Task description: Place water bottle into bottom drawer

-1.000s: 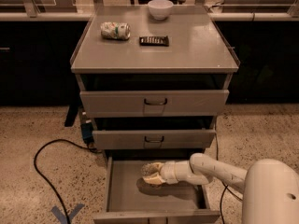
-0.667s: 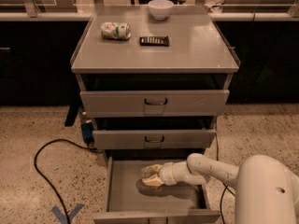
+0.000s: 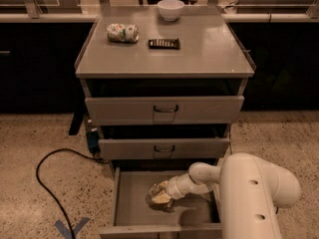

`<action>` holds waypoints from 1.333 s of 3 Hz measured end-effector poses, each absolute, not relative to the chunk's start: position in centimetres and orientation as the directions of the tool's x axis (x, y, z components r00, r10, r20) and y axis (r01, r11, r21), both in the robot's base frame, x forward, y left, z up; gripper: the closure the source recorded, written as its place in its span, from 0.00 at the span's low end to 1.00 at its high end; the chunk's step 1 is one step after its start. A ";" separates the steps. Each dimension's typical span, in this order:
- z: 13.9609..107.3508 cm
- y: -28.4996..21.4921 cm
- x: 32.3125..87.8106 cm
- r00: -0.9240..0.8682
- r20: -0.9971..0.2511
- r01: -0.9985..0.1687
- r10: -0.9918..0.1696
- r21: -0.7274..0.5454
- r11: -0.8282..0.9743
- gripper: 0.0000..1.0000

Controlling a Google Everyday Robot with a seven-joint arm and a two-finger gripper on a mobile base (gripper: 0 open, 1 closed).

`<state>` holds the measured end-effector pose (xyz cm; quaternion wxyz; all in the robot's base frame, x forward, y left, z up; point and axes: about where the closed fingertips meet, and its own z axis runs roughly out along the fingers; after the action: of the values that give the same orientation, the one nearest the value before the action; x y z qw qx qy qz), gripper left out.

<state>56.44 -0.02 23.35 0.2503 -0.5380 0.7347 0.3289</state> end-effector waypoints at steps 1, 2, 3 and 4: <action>20.3 0.0 56.2 -0.336 -0.659 -0.941 -0.673 0.269 0.206 1.00; 20.1 0.0 56.2 -0.338 -0.652 -0.940 -0.678 0.273 0.206 0.80; 20.1 0.0 56.2 -0.338 -0.652 -0.940 -0.678 0.273 0.206 0.58; 20.1 0.0 56.2 -0.338 -0.652 -0.940 -0.678 0.273 0.206 0.36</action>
Offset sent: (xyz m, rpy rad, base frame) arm -0.0023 0.0006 -0.0273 -0.0553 0.0641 0.0131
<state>56.16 0.04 20.07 0.2005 -0.5393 0.7502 0.3258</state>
